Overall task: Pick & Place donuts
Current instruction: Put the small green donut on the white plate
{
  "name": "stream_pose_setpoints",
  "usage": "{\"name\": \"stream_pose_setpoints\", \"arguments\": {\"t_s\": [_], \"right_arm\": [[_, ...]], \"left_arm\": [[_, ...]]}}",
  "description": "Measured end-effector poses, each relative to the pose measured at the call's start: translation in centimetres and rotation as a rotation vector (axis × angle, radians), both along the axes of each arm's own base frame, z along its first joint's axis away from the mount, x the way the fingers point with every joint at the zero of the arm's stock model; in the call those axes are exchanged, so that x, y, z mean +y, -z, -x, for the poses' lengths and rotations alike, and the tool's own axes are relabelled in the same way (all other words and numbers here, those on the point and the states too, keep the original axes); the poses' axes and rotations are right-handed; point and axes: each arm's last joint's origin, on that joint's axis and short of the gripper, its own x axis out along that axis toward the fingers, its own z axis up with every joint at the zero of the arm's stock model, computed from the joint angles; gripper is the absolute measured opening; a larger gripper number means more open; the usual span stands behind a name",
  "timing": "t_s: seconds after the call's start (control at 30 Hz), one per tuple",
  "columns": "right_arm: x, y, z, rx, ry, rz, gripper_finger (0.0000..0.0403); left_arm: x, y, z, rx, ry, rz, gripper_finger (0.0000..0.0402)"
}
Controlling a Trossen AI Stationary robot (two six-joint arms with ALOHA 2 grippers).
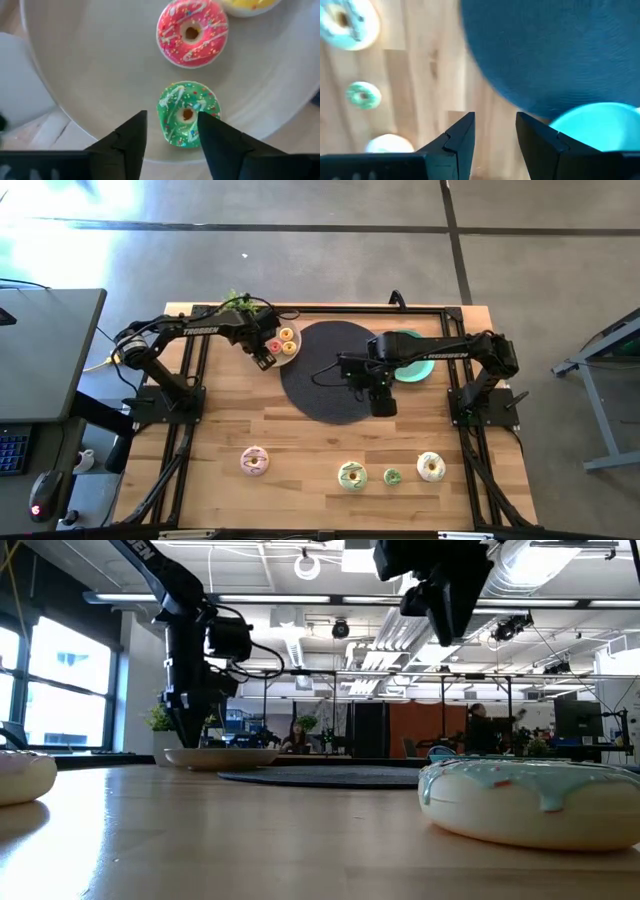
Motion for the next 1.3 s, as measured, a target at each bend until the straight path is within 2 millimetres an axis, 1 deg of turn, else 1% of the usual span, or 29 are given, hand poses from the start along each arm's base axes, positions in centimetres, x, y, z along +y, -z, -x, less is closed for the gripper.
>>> {"name": "stream_pose_setpoints", "arguments": {"t_s": [0.1,0.2,0.33,0.47,0.53,0.6,0.7,0.8,0.93,1.0,1.13,1.3], "right_arm": [[1.0,0.0,0.2,0.024,0.013,-0.050,0.0139],[2.8,-0.1,0.6,0.060,-0.020,-0.078,0.0139],[5.9,-0.1,1.2,0.093,-0.039,-0.129,0.0139],[9.4,0.1,2.0,0.107,-0.085,-0.124,0.0139],[10.7,1.0,2.3,0.084,-0.082,-0.108,0.0139],[11.9,2.9,2.9,0.080,-0.053,-0.123,0.0139],[13.4,5.9,4.7,0.095,-0.013,-0.176,0.0139],[14.2,8.7,6.2,0.056,0.042,-0.191,0.0139],[14.7,11.5,7.3,-0.017,0.109,-0.219,0.0139],[14.9,12.6,7.6,-0.056,0.124,-0.234,0.0139],[14.6,14.4,8.1,-0.086,0.157,-0.230,0.0139],[15.0,15.5,8.3,-0.119,0.158,-0.322,0.0139]], "left_arm": [[0.3,-0.9,-0.3,0.004,0.023,-0.026,0.0178],[0.6,-1.9,-0.8,-0.014,0.035,-0.051,0.0179],[0.8,-3.7,-1.4,-0.112,0.078,-0.057,0.0179],[0.4,-4.7,-2.8,-0.230,0.140,-0.048,0.0179],[-0.1,-5.4,-3.4,-0.289,0.174,-0.045,0.0179],[-0.8,-6.0,-4.1,-0.329,0.216,-0.036,0.0179],[-2.2,-6.2,-5.1,-0.357,0.274,-0.030,0.0179],[-3.6,-6.5,-6.2,-0.396,0.332,-0.051,0.0179],[-5.4,-6.8,-7.4,-0.440,0.385,-0.094,0.0179],[-6.2,-6.9,-7.8,-0.458,0.409,-0.108,0.0179],[-7.3,-7.1,-8.4,-0.482,0.413,-0.123,0.0179],[-8.0,-7.1,-8.5,-0.471,0.405,-0.141,0.0179]]}}
